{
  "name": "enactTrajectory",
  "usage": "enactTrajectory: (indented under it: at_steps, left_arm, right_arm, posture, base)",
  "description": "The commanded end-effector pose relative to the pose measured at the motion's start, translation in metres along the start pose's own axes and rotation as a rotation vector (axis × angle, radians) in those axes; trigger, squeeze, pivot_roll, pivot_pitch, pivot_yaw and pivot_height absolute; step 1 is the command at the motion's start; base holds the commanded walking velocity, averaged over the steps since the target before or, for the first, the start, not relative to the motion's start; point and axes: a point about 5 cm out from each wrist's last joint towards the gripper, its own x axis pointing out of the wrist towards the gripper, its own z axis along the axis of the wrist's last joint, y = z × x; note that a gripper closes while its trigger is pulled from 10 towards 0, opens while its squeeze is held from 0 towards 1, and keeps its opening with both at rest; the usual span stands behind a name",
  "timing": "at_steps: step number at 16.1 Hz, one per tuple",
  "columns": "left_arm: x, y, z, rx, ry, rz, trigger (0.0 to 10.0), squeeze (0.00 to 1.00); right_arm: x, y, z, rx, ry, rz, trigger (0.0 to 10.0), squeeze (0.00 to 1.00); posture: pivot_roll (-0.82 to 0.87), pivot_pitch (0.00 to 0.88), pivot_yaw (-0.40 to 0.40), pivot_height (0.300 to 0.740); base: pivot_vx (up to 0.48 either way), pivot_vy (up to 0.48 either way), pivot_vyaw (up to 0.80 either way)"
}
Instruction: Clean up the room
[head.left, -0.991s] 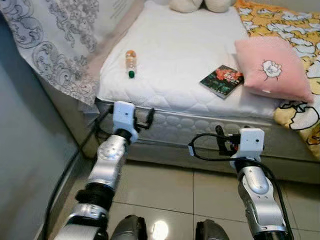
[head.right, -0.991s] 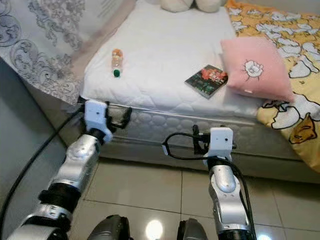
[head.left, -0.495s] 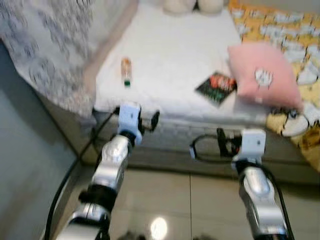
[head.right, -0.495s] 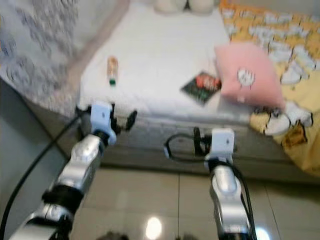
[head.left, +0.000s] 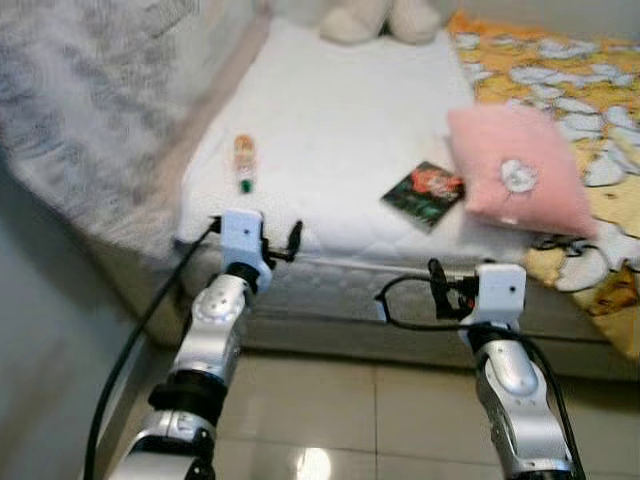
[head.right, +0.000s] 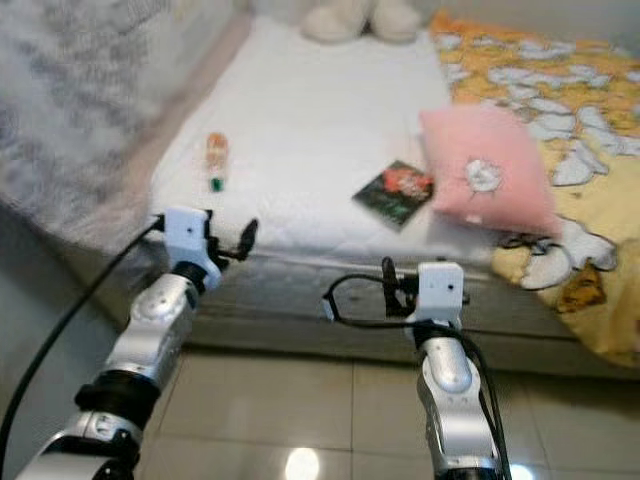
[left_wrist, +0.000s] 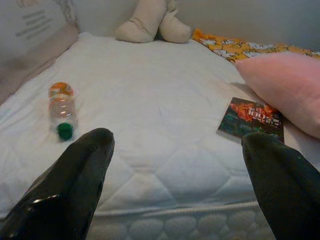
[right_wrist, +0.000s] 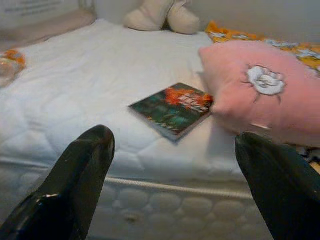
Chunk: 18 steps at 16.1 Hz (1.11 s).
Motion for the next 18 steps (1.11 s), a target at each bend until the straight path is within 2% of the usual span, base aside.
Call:
enactTrajectory:
  at_steps: [1, 4, 18]
  left_arm:
    - [0.0048, -0.0034, 0.0038, -0.008, -0.004, -0.005, 10.0, 0.00]
    - [0.0066, -0.0054, 0.0064, -0.043, -0.022, 0.003, 10.0, 0.00]
    - [0.0141, 0.0023, 0.0111, -0.003, -0.009, 0.031, 10.0, 0.00]
  right_arm:
    - [0.0020, -0.0022, 0.0018, -0.007, -0.007, -0.003, 10.0, 0.00]
    - [0.0025, -0.0042, 0.0026, -0.012, -0.012, -0.009, 10.0, 0.00]
    - [-0.0020, 0.0011, -0.0041, -0.016, 0.009, 0.017, 10.0, 0.00]
  posture:
    - [-0.02, 0.000, 0.028, 0.740]
    - [-0.03, 0.000, 0.032, 0.740]
    - [-0.03, 0.000, 0.035, 0.740]
  base:
    - [0.480, 0.000, 0.00]
    - [0.480, 0.000, 0.00]
    - [0.471, 0.000, 0.00]
